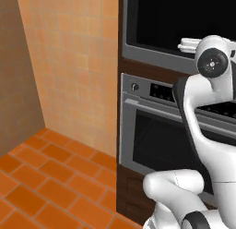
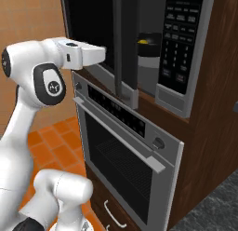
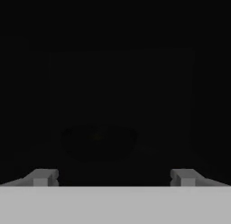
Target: Pick the lemon from the sink and place it in the bowl. Then pick the bowl and place it in the microwave. Then close the microwave door and press the start button.
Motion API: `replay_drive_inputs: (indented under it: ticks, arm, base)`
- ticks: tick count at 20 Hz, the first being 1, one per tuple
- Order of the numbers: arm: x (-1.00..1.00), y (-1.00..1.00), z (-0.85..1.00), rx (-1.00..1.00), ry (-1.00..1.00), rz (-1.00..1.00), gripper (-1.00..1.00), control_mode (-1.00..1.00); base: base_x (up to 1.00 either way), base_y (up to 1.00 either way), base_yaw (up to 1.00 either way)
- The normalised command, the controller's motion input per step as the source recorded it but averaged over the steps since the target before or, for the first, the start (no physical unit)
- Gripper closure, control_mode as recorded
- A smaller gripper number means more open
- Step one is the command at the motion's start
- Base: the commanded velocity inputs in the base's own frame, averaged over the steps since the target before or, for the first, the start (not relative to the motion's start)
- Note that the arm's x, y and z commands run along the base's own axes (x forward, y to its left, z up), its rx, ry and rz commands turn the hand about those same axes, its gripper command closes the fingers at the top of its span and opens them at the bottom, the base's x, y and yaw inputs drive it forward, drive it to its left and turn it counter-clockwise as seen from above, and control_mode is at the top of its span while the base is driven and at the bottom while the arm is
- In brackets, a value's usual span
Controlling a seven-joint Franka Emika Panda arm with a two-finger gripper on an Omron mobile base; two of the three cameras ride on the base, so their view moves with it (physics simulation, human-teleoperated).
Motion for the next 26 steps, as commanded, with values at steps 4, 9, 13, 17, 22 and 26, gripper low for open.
replay_drive_inputs:
  ticks: [4,9,13,17,22,26]
  arm:
    - [0.48,-0.5,0.0,0.07,-0.03,0.07,-1.0,-1.0]
    - [0.66,-0.55,0.0,0.08,0.0,0.11,-1.0,-1.0]
    - [0.92,-0.53,-0.02,0.07,0.0,0.15,-1.0,-1.0]
    - [-0.41,0.07,0.02,0.02,0.01,0.05,-1.0,-1.0]
    - [-1.0,0.56,0.27,0.0,-0.01,0.0,-1.0,-1.0]
    - [-1.0,0.19,0.15,-0.05,-0.01,0.0,1.0,-1.0]
  base:
    - [0.0,0.0,0.0]
    - [0.0,0.0,0.0]
    - [0.0,0.0,0.0]
    - [0.0,0.0,0.0]
    - [0.0,0.0,0.0]
    - [0.0,0.0,0.0]
